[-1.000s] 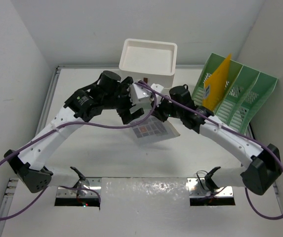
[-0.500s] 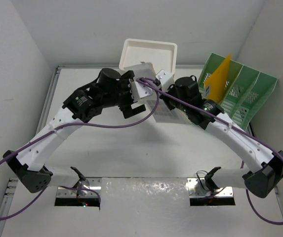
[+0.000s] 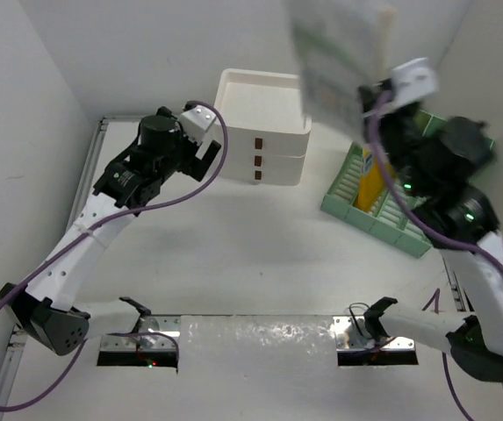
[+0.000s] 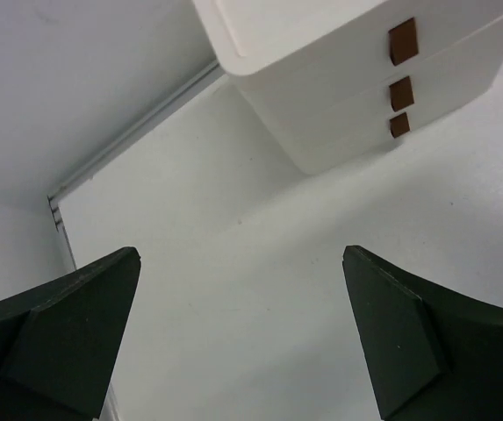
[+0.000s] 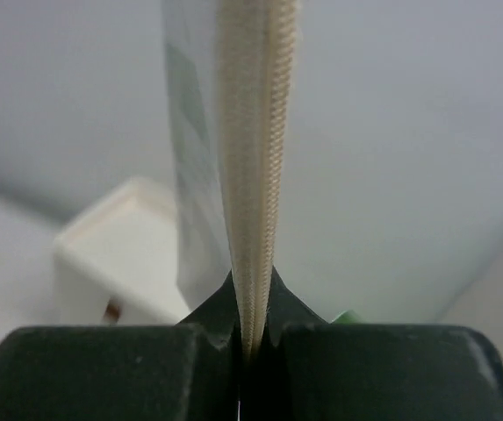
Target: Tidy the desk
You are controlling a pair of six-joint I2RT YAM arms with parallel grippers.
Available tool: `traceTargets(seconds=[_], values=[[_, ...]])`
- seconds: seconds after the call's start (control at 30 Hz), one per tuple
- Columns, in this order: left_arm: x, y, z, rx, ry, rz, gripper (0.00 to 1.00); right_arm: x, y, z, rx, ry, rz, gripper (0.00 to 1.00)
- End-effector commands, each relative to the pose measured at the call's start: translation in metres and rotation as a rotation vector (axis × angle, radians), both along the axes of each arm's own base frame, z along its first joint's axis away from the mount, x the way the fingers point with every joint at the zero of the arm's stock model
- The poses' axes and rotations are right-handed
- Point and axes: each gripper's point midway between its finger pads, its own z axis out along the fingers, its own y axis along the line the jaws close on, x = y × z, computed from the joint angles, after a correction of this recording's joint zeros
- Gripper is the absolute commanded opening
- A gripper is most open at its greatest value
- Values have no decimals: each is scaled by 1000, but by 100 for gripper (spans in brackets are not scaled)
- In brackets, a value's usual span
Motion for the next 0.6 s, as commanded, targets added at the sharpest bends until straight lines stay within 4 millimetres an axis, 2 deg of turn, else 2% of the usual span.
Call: traceTargets(seconds=[0.0, 0.03, 0.13, 0.2, 0.27, 0.3, 0.37, 0.4, 0.43, 0.47, 0.5, 0.57], values=[[1, 6, 10, -125, -40, 128, 100, -38, -83, 118, 173, -342, -294, 0], [2, 6, 8, -122, -40, 127, 100, -35, -88, 120, 142, -348, -337, 0], [3, 6, -3, -108, -28, 127, 100, -52, -109, 152, 181, -424, -406, 0], [4, 6, -11, -97, -18, 126, 99, -61, -136, 159, 200, -443, -540, 0], [5, 6, -15, -95, -17, 131, 100, -69, -161, 150, 227, -439, -694, 0], [6, 6, -17, -97, -18, 131, 99, -70, -168, 144, 179, -431, -748, 0], [6, 2, -21, -102, -10, 119, 100, -67, -176, 113, 130, -377, -842, 0], [7, 0, -24, -101, -3, 112, 100, -71, -183, 109, 125, -388, -888, 0], [7, -1, -26, -104, 2, 109, 100, -60, -178, 85, 67, -354, -913, 0], [7, -3, -29, -103, 13, 102, 100, -68, -186, 80, 92, -366, -953, 0], [7, -4, -31, -103, 18, 96, 100, -65, -186, 70, 82, -352, -962, 0], [6, -6, -35, -104, 26, 85, 99, -45, -186, 37, 49, -288, -965, 0]])
